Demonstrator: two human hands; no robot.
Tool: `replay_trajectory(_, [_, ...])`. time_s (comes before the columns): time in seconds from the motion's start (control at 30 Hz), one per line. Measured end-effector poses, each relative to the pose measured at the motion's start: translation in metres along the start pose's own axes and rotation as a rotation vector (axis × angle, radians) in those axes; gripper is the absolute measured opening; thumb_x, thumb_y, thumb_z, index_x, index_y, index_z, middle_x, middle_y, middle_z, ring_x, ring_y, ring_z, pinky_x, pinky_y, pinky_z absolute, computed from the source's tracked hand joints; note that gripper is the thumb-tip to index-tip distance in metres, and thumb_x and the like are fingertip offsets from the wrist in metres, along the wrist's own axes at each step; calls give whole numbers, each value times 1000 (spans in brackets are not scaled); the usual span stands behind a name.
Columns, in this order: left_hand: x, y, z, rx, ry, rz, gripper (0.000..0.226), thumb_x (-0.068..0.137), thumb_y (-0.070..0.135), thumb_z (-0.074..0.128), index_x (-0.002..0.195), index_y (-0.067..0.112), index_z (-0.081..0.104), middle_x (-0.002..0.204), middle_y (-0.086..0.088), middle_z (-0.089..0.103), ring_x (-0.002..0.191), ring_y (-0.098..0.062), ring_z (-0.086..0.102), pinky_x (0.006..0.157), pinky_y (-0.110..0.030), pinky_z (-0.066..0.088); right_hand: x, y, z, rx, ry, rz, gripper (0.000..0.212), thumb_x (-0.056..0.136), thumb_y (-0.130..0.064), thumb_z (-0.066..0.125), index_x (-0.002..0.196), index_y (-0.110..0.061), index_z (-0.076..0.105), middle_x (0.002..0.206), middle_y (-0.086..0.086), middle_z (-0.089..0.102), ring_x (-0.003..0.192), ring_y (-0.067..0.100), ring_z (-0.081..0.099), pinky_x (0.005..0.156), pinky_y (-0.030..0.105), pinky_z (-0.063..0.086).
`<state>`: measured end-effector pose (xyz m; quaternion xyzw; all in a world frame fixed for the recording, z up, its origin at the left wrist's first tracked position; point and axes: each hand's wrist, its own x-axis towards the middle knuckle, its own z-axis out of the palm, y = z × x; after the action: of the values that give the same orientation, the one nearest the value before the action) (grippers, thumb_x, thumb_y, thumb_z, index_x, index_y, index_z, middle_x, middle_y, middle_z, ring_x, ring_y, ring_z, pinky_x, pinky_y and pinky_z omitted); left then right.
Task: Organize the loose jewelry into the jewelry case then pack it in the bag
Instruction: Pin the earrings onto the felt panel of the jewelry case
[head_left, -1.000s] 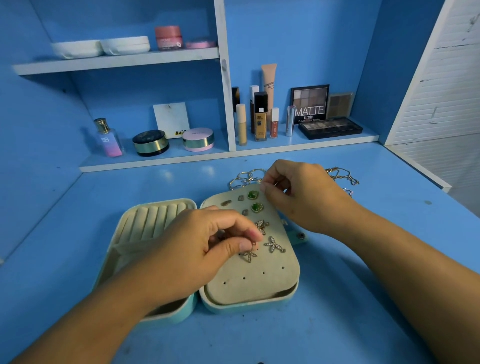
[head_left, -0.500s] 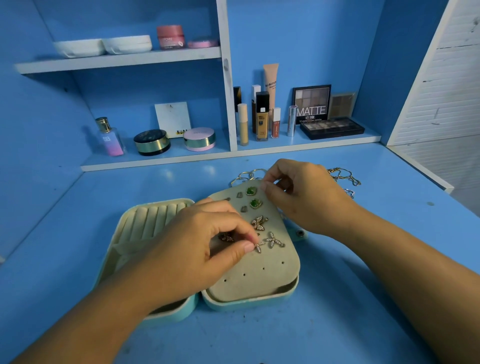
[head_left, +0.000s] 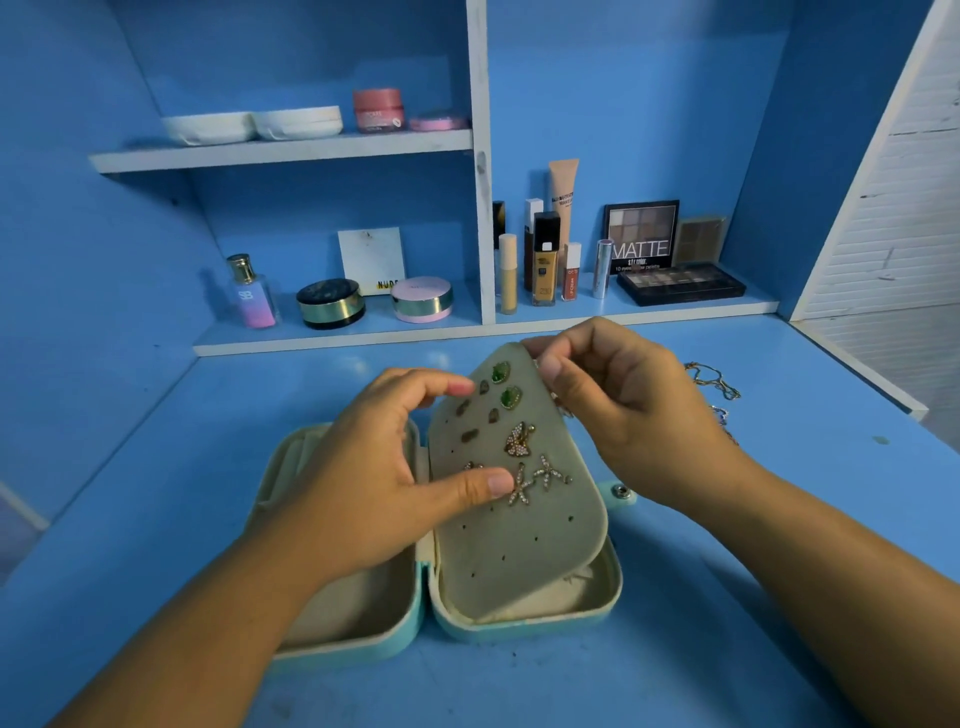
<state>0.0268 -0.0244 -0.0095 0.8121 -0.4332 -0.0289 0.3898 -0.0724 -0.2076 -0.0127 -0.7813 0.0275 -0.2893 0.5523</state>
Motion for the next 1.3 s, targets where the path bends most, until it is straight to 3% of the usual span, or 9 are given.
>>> replay_trajectory(0.1, [-1, 6, -3, -50, -69, -19, 81, 61, 54, 75, 133, 49, 39, 117, 42, 41, 91, 42, 33, 71, 9, 31, -1, -5, 7, 169, -1, -2, 15, 86, -23, 54, 87, -9, 56, 102, 18, 68, 85, 21, 66, 76, 38, 57])
replay_trajectory(0.23, [-5, 14, -7, -44, -162, 83, 79, 85, 26, 68, 143, 46, 17, 125, 37, 33, 92, 45, 26, 69, 12, 27, -3, -10, 13, 292, -13, 16, 16, 85, -24, 52, 88, -8, 53, 105, 5, 72, 91, 18, 70, 76, 24, 54])
replay_trajectory(0.37, [-6, 11, -12, -2, -229, 208, 78, 89, 37, 54, 138, 70, 3, 154, 33, 6, 135, 12, 15, 97, 6, 20, -5, -15, 19, 550, -46, 109, 13, 87, -18, 46, 85, -5, 47, 98, 9, 72, 80, 12, 70, 67, 17, 52])
replay_trajectory(0.47, [-6, 4, -17, 19, -257, 227, 81, 94, 26, 55, 132, 75, 4, 155, 35, -7, 139, 8, 11, 96, 8, 16, -4, -9, 22, 671, -114, 171, 19, 86, -29, 52, 86, -11, 48, 103, 9, 70, 98, 18, 67, 82, 27, 52])
replay_trajectory(0.57, [-3, -2, -23, -101, -275, 258, 72, 91, 21, 58, 133, 69, 25, 156, 31, -4, 143, 12, -3, 106, 2, 12, -3, -6, 25, 751, -202, 186, 19, 81, -33, 64, 86, -16, 57, 110, 9, 68, 110, 22, 63, 90, 32, 50])
replay_trajectory(0.67, [1, -11, -26, -195, -262, 256, 55, 88, 29, 63, 128, 59, 40, 157, 25, 5, 144, 11, -1, 116, -20, 18, -6, -7, 28, 750, -227, 207, 7, 79, -27, 62, 80, -20, 64, 109, 8, 70, 106, 17, 65, 89, 29, 52])
replay_trajectory(0.8, [4, -17, -28, -418, -320, 210, 42, 85, 29, 68, 119, 44, 49, 150, 11, 31, 144, -17, 29, 112, -49, 34, -11, -9, 32, 604, -169, 164, 11, 81, -26, 59, 82, -16, 64, 111, 10, 69, 106, 21, 65, 91, 31, 52])
replay_trajectory(1.07, [5, -23, -32, -624, -343, 159, 41, 76, 20, 75, 107, 40, 56, 124, 14, 48, 111, -11, 51, 88, -28, 46, -18, -5, 35, 431, -189, 166, 17, 82, -19, 57, 87, -3, 58, 81, 7, 68, 75, 17, 63, 73, 25, 54])
replay_trajectory(1.3, [6, -26, -36, -724, -348, 114, 44, 70, 21, 83, 102, 37, 59, 128, 13, 53, 96, -25, 49, 79, -24, 51, -24, -6, 37, 362, -269, 92, 15, 87, -16, 62, 85, -1, 61, 73, 6, 62, 71, 16, 58, 70, 21, 51])
